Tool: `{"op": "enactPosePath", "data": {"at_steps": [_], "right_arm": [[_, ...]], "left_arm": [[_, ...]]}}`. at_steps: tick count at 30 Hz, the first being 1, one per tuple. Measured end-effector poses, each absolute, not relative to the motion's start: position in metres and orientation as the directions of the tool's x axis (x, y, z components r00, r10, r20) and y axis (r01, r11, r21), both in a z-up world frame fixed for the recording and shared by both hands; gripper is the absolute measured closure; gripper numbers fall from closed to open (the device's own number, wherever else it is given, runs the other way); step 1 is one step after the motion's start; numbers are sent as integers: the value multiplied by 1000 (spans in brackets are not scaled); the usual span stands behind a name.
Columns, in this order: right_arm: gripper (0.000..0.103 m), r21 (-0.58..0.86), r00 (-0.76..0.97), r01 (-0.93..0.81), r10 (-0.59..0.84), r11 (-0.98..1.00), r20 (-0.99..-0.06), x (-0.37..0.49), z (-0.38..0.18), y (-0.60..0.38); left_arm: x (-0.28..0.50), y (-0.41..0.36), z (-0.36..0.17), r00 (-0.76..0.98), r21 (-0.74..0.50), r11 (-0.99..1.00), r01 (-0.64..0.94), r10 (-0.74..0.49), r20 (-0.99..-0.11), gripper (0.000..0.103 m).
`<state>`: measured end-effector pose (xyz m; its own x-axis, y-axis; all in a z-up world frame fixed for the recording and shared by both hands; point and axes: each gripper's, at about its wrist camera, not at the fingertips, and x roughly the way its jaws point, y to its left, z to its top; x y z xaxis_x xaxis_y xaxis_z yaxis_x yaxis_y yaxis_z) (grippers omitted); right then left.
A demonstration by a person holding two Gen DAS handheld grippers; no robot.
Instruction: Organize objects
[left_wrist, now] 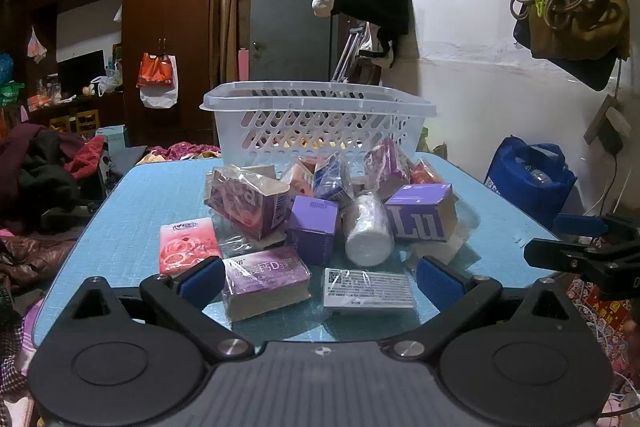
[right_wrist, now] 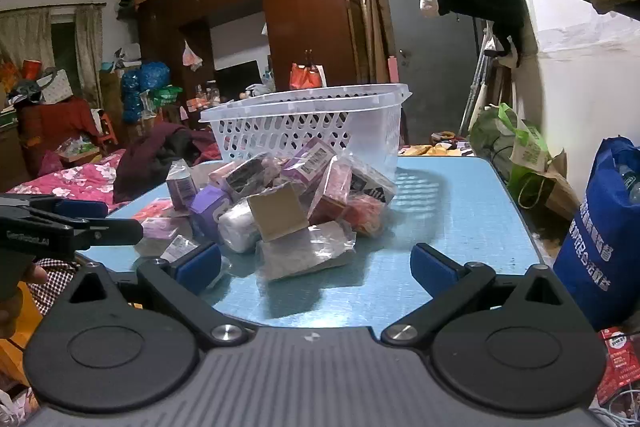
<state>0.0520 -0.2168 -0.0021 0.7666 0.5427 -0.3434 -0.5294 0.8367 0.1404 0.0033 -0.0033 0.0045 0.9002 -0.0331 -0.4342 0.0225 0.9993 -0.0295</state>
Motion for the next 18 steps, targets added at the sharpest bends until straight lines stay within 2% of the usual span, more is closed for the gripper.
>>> {"op": "enactPosePath", "data": {"at_steps": [8, 18], "right_arm": [[0, 143, 767, -523, 537, 840, -352, 52, 0, -220], [0, 142, 777, -528, 544, 837, -318, 51, -1, -220]], "left_arm": [[3, -3, 5, 900, -30, 999, 24, -35, -435, 0], [3, -3, 4, 901, -30, 999, 28, -39, -432, 0]]}}
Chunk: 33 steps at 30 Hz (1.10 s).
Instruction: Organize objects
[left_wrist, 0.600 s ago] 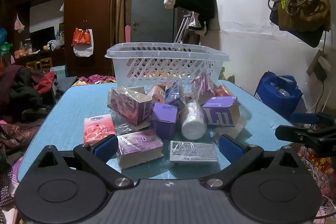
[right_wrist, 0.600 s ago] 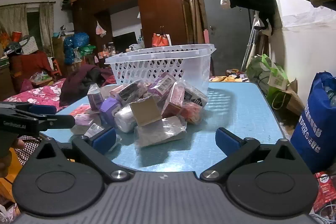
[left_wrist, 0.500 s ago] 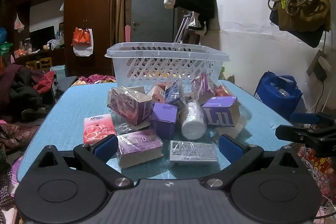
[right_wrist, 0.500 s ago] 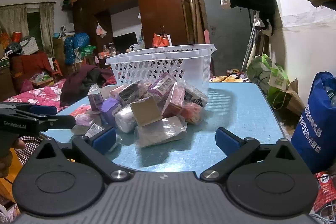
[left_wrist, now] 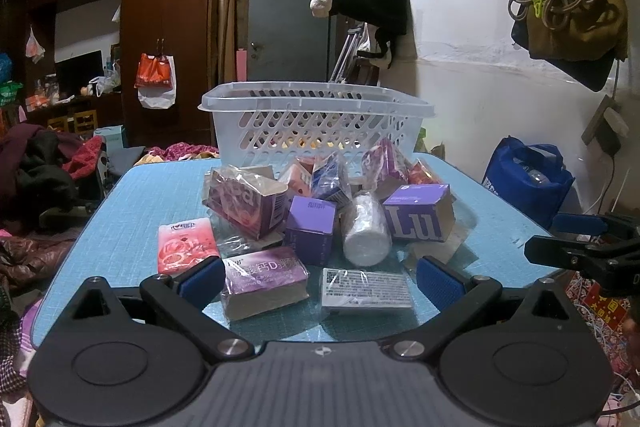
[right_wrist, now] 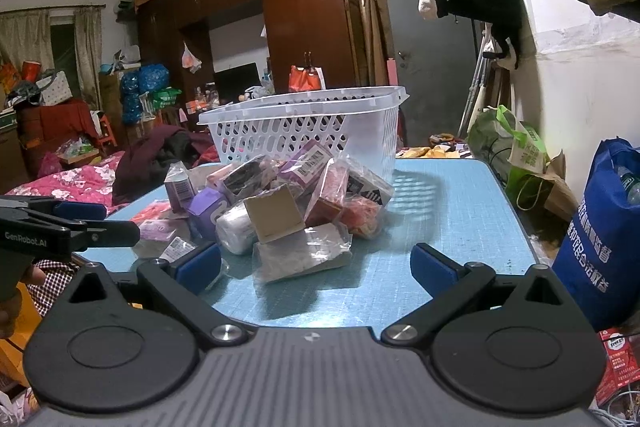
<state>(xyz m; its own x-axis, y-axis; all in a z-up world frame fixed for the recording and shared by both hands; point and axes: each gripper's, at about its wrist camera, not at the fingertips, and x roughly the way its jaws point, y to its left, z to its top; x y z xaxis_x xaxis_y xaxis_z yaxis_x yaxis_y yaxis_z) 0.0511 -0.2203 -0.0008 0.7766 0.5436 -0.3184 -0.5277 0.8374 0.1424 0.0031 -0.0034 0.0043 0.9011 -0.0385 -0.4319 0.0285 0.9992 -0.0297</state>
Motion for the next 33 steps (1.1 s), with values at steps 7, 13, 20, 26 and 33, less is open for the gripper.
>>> {"op": "enactPosePath", "data": {"at_steps": [7, 13, 20, 26, 33], "right_arm": [[0, 134, 778, -529, 542, 838, -317, 52, -2, -221], [0, 126, 766, -525, 532, 841, -361, 53, -3, -220], [0, 118, 761, -524, 526, 843, -379, 54, -4, -220], [0, 121, 761, -524, 527, 843, -379, 55, -5, -220], [0, 156, 738, -569, 585, 808, -337, 55, -5, -213]], "left_arm": [[3, -3, 4, 900, -32, 999, 28, -40, -434, 0], [3, -3, 4, 900, -32, 999, 28, -40, -434, 0], [3, -3, 4, 900, -32, 999, 30, -41, -435, 0], [3, 0, 3, 903, -33, 999, 22, -34, -428, 0], [4, 30, -1, 917, -18, 1000, -24, 15, -398, 0]]}}
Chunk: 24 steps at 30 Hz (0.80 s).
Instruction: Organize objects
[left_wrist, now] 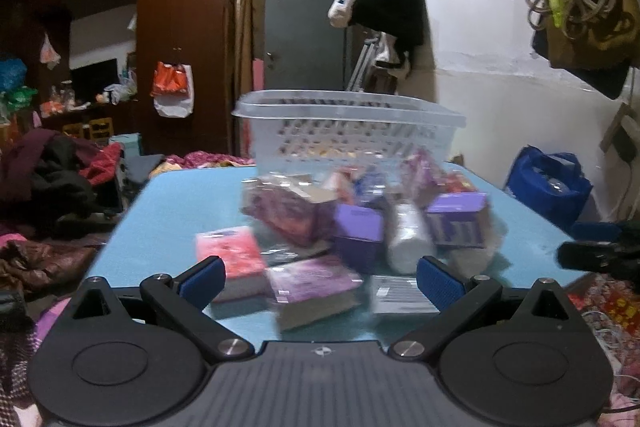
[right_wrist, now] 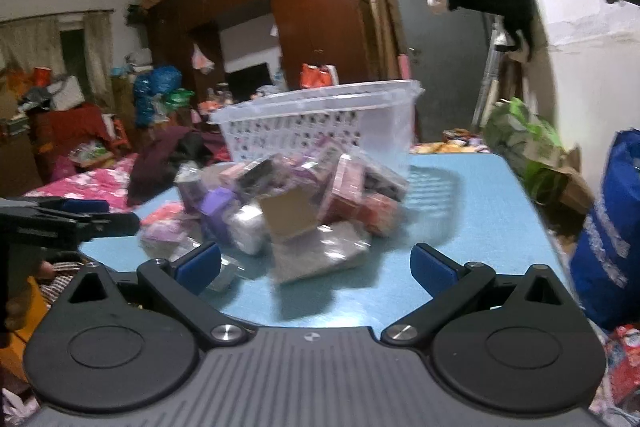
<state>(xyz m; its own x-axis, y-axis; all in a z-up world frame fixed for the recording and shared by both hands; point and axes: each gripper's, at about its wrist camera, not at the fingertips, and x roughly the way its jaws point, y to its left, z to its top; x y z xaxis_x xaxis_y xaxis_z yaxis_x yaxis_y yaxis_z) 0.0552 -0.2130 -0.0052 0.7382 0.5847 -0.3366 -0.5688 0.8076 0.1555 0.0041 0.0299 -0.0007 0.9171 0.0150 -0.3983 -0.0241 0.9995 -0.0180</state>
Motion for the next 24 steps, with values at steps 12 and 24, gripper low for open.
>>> {"op": "enactPosePath", "data": {"at_steps": [12, 24], "right_arm": [[23, 155, 703, -572, 578, 806, -415, 98, -13, -170], [58, 7, 737, -590, 542, 808, -404, 101, -14, -158]], "left_arm": [[39, 39, -39, 889, -90, 995, 41, -77, -452, 10], [49, 37, -44, 896, -108, 994, -33, -18, -444, 31]]}}
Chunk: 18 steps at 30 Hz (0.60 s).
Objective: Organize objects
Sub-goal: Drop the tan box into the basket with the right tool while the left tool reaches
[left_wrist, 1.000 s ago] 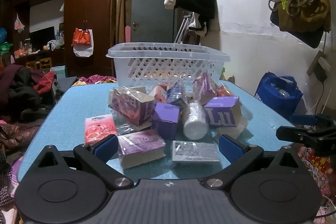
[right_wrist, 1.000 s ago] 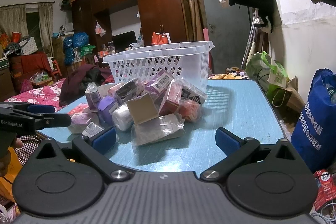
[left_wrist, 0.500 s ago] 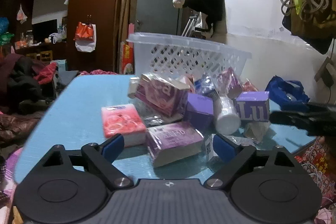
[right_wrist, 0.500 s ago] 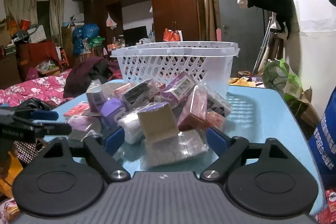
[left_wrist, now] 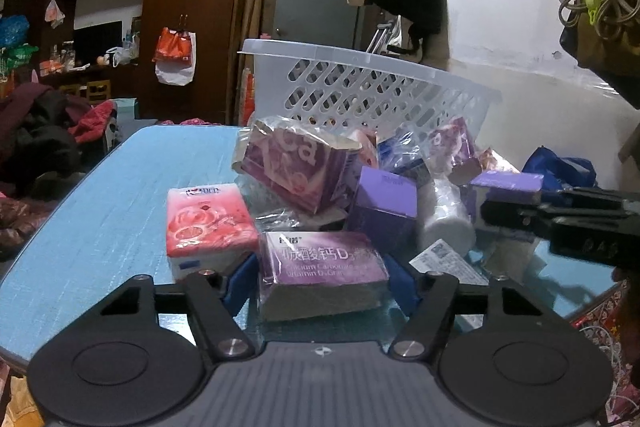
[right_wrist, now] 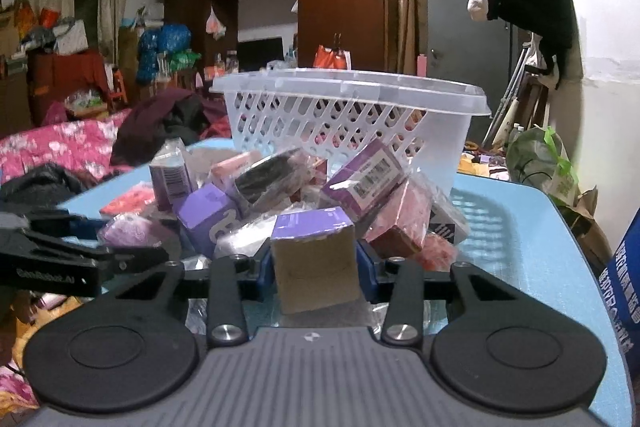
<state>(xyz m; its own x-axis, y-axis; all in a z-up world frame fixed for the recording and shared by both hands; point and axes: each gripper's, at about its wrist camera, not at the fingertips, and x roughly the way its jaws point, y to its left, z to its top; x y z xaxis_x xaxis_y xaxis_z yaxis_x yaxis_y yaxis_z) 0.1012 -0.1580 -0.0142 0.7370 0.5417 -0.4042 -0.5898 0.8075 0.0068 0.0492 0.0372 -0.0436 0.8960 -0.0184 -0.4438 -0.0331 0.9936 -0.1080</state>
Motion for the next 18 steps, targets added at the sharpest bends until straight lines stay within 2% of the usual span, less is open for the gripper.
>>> {"op": "enactPosePath", "data": {"at_steps": [10, 18], "right_arm": [[59, 18, 766, -586, 560, 810, -315, 89, 3, -170], [59, 77, 768, -594, 593, 801, -242, 86, 22, -180]], "left_arm": [[44, 28, -42, 904, -23, 998, -53, 39, -425, 34], [25, 32, -17, 951, -47, 999, -27, 11, -308, 34]]}}
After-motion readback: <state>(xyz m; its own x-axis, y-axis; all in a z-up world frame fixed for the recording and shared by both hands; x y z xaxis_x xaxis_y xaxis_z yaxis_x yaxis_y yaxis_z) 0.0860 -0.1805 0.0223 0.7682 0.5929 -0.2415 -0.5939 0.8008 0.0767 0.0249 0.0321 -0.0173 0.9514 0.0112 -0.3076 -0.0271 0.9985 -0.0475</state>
